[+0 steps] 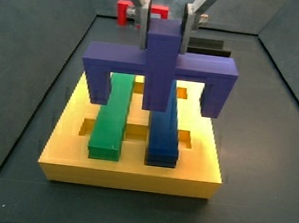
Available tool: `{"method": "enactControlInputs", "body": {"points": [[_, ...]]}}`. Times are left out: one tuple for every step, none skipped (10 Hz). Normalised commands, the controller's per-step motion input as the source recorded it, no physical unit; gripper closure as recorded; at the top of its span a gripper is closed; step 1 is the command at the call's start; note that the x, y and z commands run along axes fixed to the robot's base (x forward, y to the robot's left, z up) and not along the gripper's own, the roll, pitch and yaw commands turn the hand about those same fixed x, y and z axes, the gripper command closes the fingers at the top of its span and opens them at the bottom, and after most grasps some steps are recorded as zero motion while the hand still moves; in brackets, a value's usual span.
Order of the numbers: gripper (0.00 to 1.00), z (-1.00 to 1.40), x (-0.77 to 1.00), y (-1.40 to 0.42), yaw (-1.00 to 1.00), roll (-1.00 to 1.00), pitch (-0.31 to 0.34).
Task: Pick up the purple object. Move up. Move to above the board. Insert the purple object.
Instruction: Insert the purple object.
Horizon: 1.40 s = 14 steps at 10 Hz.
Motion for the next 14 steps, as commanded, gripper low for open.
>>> {"method": "enactControlInputs", "body": {"points": [[1.00,-0.12,-0.49,0.00,0.00,0.19,0.013],[1.00,-0.26,-0.38,0.00,-0.02,0.08,0.000],[1.00,-0.26,-0.28,-0.06,0.00,0.00,-0.039],[1.00,-0.31,0.00,-0.19,0.00,-0.01,-0.117],[1.00,-0.26,0.30,-0.09,0.00,-0.04,-0.089],[1.00,-0.21,0.07,-0.09,0.00,-0.03,-0.083],[1.00,-0.21,0.00,-0.08,0.00,-0.03,-0.083],[1.00,-0.26,-0.10,-0.04,0.00,0.00,-0.041],[1.00,-0.13,-0.11,-0.05,0.00,0.00,-0.019],[1.00,-0.21,0.23,-0.04,0.01,-0.03,-0.077],[1.00,-0.19,0.43,0.00,0.00,-0.02,-0.040],[1.00,-0.21,0.36,0.00,0.00,-0.01,-0.030],[1.00,-0.22,0.24,0.00,0.00,0.00,-0.026],[1.00,-0.24,0.00,0.00,0.00,0.00,0.000]]}}
